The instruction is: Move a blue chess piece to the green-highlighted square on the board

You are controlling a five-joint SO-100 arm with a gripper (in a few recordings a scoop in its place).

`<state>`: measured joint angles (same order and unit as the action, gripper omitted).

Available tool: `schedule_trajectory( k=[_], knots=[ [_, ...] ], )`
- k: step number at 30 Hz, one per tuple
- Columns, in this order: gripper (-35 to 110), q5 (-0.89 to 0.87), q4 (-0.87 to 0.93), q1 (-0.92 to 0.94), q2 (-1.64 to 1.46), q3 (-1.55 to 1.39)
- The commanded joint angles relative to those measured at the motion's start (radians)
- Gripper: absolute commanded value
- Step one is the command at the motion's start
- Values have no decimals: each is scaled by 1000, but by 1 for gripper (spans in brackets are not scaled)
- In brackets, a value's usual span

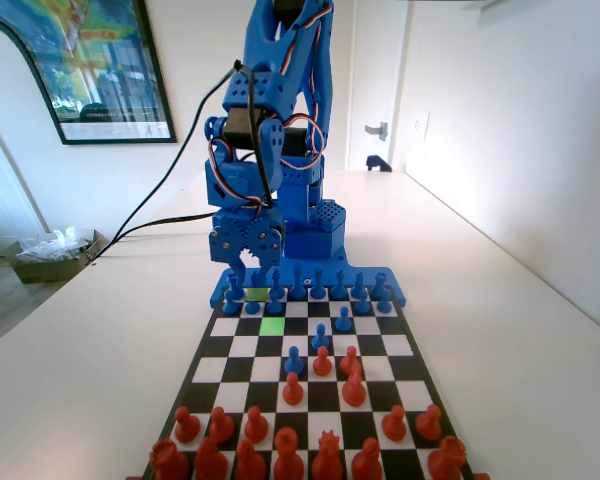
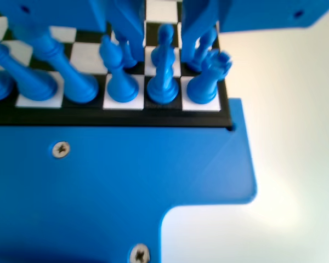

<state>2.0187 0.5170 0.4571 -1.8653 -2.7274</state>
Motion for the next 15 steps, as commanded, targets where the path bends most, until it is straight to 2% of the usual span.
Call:
schedule_trajectory(
  k=[1,15],
  knots=[
    [11,29,-23,-2,-5,-8],
    [11,114,-77,32,2,-32]
  ],
)
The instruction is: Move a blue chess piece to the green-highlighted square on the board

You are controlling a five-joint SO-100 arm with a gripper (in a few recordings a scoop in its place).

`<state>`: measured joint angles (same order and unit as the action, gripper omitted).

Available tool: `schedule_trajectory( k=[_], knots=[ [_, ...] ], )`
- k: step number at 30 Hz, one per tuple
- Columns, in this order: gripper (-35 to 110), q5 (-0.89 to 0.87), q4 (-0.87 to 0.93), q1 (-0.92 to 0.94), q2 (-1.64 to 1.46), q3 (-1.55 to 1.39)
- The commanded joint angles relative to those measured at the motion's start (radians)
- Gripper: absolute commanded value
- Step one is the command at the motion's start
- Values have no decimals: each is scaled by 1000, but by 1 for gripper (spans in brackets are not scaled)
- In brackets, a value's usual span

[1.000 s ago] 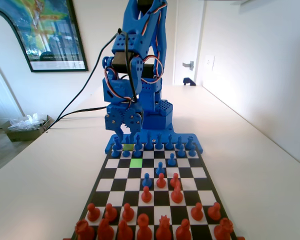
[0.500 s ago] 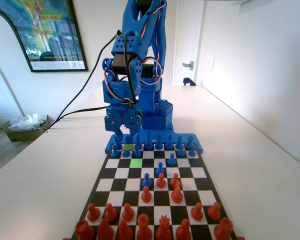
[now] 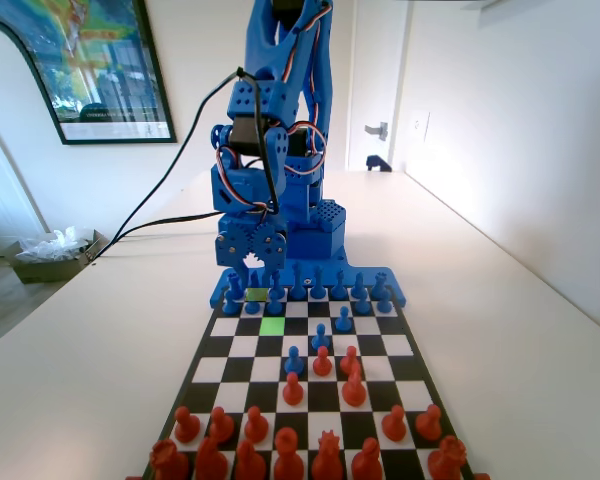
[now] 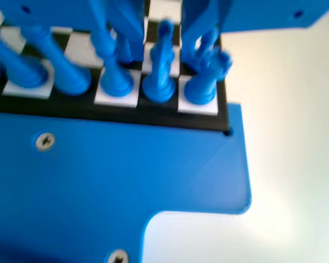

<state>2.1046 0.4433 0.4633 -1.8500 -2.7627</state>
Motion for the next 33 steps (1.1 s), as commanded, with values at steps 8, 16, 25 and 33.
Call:
schedule_trajectory(
  k=[8,16,25,33],
  knots=[
    [10,41,-11,41,-14,-3],
    [10,49,-11,48,-11,-2],
    [10,44,-11,34,-9,8],
    [10,89,-11,52,-9,18]
  ],
)
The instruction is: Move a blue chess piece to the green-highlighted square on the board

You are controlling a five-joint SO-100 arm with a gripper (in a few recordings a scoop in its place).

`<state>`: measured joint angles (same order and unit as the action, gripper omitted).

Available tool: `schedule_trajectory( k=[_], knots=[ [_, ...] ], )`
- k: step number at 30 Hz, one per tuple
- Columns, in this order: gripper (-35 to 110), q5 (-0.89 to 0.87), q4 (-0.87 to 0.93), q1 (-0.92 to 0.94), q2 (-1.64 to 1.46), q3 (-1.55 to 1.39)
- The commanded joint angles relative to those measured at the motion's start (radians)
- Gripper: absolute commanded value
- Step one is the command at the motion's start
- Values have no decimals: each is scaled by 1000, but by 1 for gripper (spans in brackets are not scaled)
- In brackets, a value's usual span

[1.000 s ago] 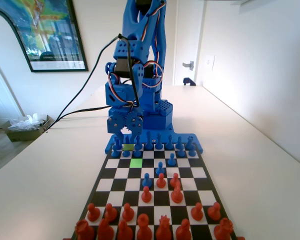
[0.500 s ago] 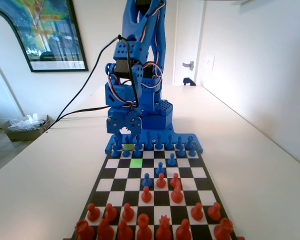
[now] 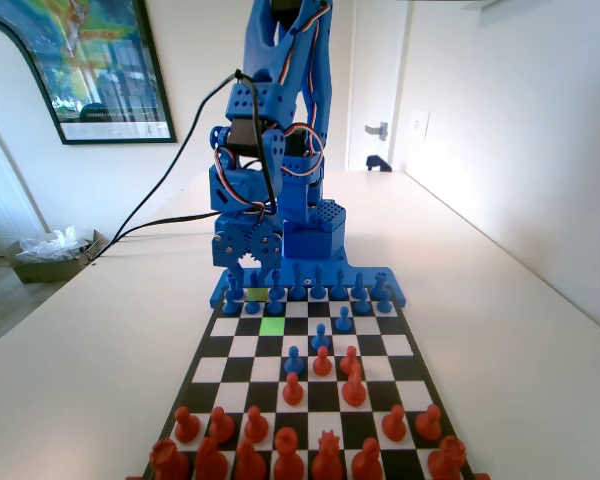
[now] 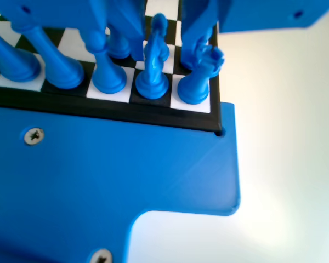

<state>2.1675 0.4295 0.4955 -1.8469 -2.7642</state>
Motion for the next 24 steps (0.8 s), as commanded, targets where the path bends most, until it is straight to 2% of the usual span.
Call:
schedule_trajectory(
  k=[1,11,24],
  knots=[
    [10,37,3,26,-12,17],
    [10,101,-12,49,-12,-18],
    [10,69,-17,28,-12,-15]
  ],
)
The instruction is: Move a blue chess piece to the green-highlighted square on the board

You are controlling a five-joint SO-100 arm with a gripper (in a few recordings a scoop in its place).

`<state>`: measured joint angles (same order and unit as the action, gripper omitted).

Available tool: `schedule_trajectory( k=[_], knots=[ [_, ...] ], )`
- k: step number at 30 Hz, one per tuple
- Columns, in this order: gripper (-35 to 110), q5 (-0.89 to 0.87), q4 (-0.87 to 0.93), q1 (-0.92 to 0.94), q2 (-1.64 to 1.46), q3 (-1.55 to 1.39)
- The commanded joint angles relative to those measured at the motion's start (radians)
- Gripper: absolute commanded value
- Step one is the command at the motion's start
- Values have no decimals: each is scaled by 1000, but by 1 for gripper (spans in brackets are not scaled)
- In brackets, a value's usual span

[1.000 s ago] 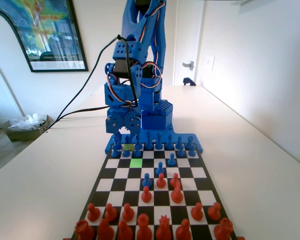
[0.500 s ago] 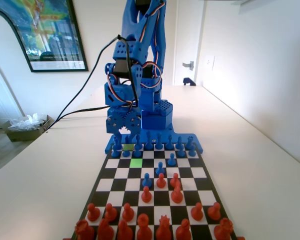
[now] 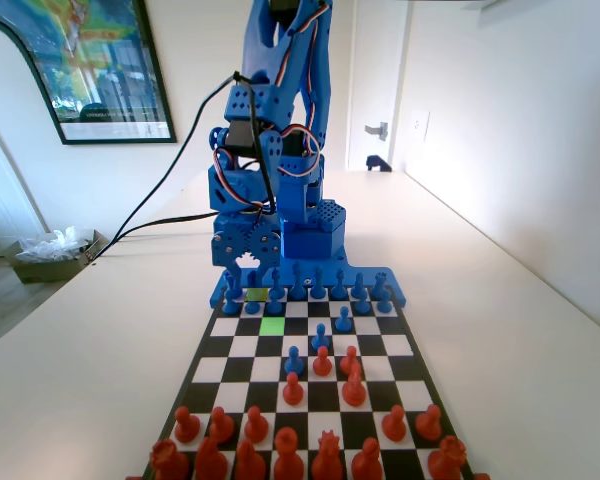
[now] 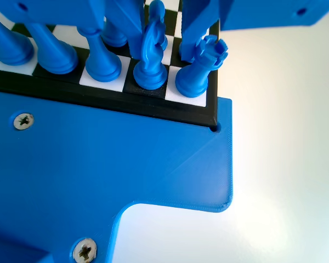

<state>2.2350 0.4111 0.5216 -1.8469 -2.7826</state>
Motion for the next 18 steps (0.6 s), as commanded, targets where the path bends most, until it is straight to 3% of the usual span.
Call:
schedule_trajectory(
  k=[1,18],
  knots=[
    [10,-3,3,2,-11,5],
    [10,-164,150,-64,-2,164]
  ],
)
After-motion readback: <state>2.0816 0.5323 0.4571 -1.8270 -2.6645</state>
